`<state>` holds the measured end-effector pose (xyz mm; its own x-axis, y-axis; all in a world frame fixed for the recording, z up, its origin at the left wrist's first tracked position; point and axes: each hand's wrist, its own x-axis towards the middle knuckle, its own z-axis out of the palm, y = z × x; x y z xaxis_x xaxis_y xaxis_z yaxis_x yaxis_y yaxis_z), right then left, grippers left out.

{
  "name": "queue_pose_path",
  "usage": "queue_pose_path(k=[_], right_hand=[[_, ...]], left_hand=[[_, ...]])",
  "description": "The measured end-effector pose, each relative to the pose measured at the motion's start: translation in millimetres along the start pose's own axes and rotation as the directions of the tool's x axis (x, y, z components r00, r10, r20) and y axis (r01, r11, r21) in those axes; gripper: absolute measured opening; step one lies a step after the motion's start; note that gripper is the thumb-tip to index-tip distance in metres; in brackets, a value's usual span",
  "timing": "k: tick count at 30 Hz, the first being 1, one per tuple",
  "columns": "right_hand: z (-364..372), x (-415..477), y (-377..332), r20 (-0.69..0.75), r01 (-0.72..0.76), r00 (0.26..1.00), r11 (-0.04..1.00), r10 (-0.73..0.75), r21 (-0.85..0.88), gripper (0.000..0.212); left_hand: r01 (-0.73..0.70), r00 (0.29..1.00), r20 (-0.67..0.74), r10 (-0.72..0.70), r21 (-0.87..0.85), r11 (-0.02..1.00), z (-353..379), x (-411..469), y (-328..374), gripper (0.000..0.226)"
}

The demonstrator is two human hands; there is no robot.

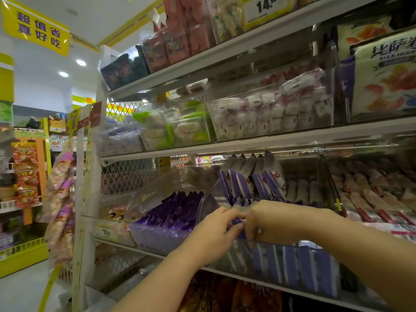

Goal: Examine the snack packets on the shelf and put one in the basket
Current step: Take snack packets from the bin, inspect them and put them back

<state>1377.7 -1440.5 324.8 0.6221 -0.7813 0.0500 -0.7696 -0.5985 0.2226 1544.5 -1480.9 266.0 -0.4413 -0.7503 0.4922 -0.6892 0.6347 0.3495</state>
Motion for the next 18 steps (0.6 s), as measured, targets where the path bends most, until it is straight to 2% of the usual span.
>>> queue_pose_path(k=[6, 11, 15, 18], right_hand=[[-4, -9, 19, -0.253, -0.081, 0.956, 0.964, 0.147, 0.253, 0.017], [-9, -11, 27, -0.334, -0.067, 0.911, 0.887, 0.241, 0.457, 0.021], [-18, -9, 18, -0.401, -0.012, 0.839, 0.750, 0.368, 0.661, 0.020], [-25, -15, 6, -0.493, 0.066, 0.747, 0.688, 0.446, 0.723, 0.020]], left_hand=[[0.007, 0.998, 0.060, -0.008, 0.023, 1.000, -6, -5, 3, 0.032], [0.020, 0.989, 0.141, -0.038, 0.126, 0.992, -4, -8, 3, 0.040], [0.029, 0.982, 0.180, -0.055, 0.144, 0.989, -5, -10, 2, 0.045], [0.034, 0.982, 0.178, -0.056, 0.124, 0.992, -6, -15, 6, 0.044]])
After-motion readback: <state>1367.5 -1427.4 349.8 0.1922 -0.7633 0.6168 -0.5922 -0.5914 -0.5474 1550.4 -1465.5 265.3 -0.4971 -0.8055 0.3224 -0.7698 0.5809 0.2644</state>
